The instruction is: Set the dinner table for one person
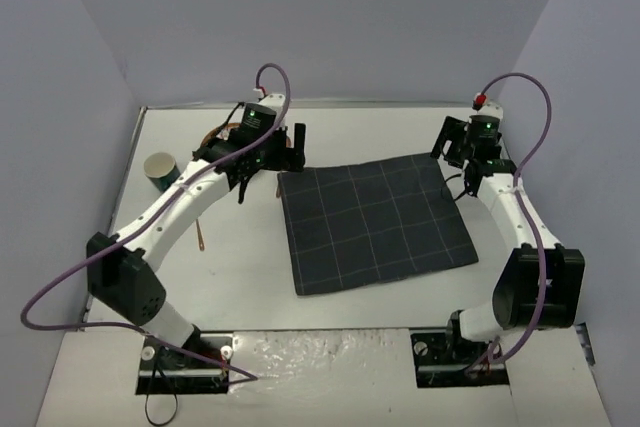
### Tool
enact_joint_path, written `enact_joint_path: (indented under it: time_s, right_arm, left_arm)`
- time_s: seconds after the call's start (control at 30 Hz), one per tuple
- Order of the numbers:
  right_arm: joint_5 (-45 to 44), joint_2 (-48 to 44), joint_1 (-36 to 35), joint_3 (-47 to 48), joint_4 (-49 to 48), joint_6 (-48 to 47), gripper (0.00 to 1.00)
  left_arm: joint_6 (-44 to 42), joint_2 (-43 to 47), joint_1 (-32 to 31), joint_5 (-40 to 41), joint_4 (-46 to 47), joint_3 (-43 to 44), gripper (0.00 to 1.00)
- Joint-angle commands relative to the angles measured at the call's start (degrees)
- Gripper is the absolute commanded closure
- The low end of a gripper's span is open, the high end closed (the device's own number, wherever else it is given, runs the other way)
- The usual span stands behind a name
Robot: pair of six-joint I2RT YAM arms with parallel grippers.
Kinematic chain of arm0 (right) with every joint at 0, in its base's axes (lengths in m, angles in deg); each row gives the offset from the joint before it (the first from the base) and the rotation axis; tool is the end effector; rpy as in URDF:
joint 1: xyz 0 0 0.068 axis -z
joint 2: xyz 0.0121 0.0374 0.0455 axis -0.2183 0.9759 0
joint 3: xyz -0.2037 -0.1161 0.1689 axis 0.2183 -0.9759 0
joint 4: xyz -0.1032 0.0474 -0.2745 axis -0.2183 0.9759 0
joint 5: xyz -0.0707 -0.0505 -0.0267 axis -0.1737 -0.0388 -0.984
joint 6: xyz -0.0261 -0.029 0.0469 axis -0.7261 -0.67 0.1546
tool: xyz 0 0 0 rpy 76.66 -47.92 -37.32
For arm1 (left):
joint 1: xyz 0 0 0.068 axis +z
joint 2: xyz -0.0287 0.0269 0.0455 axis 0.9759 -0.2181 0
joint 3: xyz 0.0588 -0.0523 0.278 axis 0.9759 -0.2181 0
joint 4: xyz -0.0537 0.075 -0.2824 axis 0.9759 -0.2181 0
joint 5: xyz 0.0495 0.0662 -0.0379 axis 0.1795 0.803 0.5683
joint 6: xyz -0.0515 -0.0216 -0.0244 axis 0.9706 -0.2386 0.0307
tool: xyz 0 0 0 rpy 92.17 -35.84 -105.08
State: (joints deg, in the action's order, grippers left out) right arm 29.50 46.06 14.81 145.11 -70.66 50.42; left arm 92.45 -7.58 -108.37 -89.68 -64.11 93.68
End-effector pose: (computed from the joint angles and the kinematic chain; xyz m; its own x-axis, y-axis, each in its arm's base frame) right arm 0.3831 -0.0149 0.3041 -0.3297 0.2588 -0.9079 0.1265 0.9651 0.2292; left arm 0.3462 -0.2095 0.3705 -0.6383 -0.0525 -0.7680 0.3219 0.8881 -0.3282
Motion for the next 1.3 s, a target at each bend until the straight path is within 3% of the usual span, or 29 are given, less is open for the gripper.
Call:
enact_joint_path:
  time_s: [0.0, 0.1, 0.23, 0.37, 0.77, 1.07, 1.27]
  right_arm:
    - [2.3, -1.7, -0.2, -7.6, -1.6, 6.9, 0.25]
    - [3.1, -2.0, -0.2, -12.3, -4.9, 9.4, 0.33]
    - [1.4, -0.5, -0.1, -16.7, -7.6, 12.9, 0.5]
    - [-2.7, 3.2, 0.1, -18.0, -9.7, 15.5, 0.59]
    - [-5.4, 15.2, 5.6, -14.2, -12.4, 17.9, 0.58]
    - [-3.4, 28.2, 9.2, -1.2, -11.2, 16.5, 0.58]
    - [-0.9, 32.0, 9.6, 6.2, -10.9, 13.0, 0.58]
  left_arm:
    - [5.8, 6.0, -2.9, -1.9, 7.7, -11.7, 0.24]
    - [8.0, 4.7, -5.8, -2.1, 12.8, -16.2, 0.34]
    - [8.6, 0.2, -9.2, -0.4, 16.1, -17.8, 0.48]
    - [8.9, -5.6, -10.9, 0.2, 19.8, -18.9, 0.54]
    - [15.8, -16.6, -13.3, -0.9, 23.2, -20.8, 0.68]
    - [20.9, -22.8, -16.3, -0.6, 21.2, -14.3, 0.68]
    - [24.3, -20.8, -16.3, 1.6, 21.0, -15.8, 0.68]
